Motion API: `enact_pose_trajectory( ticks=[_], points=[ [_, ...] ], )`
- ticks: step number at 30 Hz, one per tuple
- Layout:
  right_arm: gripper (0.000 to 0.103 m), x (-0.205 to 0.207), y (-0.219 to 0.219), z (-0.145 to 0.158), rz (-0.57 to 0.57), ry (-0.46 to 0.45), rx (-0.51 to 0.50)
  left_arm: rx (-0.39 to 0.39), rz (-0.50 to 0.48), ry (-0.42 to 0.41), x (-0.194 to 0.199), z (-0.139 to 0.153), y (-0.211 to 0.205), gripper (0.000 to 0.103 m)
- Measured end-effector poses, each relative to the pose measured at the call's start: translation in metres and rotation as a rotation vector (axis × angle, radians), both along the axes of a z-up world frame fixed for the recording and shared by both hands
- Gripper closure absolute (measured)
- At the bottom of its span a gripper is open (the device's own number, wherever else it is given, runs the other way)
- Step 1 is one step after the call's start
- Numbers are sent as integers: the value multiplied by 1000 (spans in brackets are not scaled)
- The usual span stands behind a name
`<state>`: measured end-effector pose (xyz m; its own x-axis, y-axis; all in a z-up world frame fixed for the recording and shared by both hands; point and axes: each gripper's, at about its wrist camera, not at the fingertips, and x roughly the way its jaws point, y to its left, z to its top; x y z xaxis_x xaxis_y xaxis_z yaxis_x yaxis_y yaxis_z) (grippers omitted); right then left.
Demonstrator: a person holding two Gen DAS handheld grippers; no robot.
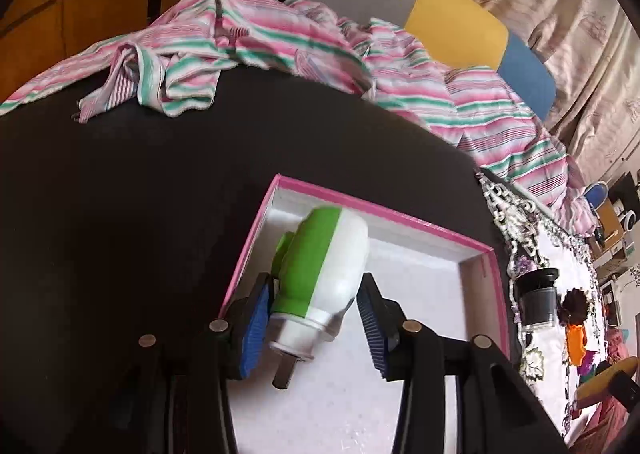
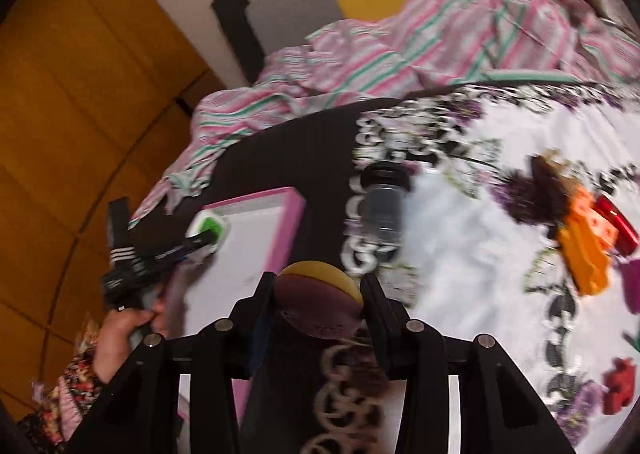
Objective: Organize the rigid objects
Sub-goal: 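Carry the plug-in device into the tray and open the left gripper while the right holds the soap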
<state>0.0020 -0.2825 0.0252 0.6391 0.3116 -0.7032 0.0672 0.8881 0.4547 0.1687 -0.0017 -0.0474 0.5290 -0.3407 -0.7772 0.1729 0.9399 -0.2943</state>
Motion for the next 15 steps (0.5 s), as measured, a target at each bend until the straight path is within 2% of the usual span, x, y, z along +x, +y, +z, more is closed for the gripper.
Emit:
enact_pose_trajectory(
  ticks=[4,7,10,15],
  points=[
    [60,13,30,2,64,-1,6,-11,-6,-61,-15,18,5,50],
    [60,24,49,-2,101,15,24,-23,16,-93,-29,28,15,50],
    [60,34,67,-7,134,29,35,-38,51,-106,-48,29,28,50],
    [60,53,91,-18,179,64,43,-92,58,-83,-76,21,41,50]
  ],
)
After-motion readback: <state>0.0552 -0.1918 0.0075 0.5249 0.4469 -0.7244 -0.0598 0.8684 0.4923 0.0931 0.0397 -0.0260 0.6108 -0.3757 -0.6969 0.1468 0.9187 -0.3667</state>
